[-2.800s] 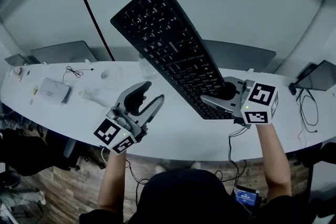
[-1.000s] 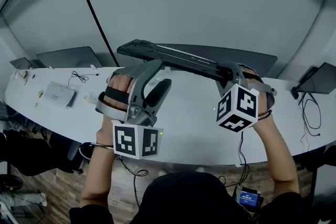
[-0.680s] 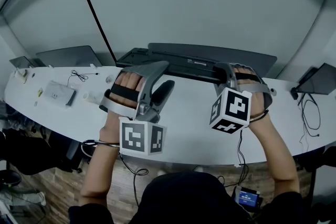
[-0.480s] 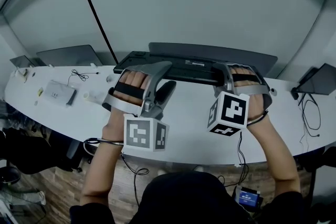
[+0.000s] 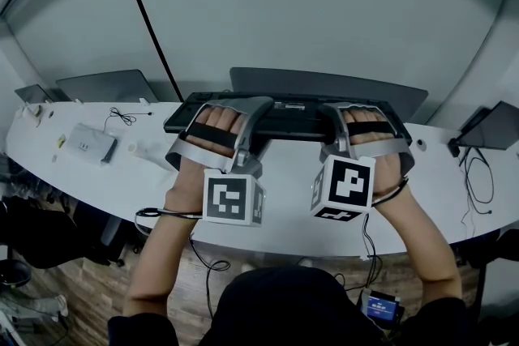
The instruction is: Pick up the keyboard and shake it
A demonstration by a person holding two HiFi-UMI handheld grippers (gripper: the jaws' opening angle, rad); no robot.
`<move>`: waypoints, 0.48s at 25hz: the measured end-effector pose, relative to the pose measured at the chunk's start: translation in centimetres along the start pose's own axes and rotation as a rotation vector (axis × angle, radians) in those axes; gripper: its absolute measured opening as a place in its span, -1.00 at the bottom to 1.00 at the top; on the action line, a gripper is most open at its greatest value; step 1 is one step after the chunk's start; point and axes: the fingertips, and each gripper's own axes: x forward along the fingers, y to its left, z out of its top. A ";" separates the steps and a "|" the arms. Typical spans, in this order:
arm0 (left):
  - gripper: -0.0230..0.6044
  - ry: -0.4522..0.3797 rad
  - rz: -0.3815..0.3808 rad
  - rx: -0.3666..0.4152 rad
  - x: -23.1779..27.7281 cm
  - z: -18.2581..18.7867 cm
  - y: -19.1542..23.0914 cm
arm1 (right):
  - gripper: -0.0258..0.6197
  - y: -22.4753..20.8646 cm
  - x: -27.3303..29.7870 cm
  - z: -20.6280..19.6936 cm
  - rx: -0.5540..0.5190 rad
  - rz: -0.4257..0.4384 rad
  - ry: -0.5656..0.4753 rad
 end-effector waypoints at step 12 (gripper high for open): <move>-0.05 0.027 -0.065 -0.007 0.6 -0.1 -1.9 | -0.65 0.6 -0.6 1.1 -0.055 0.020 -0.003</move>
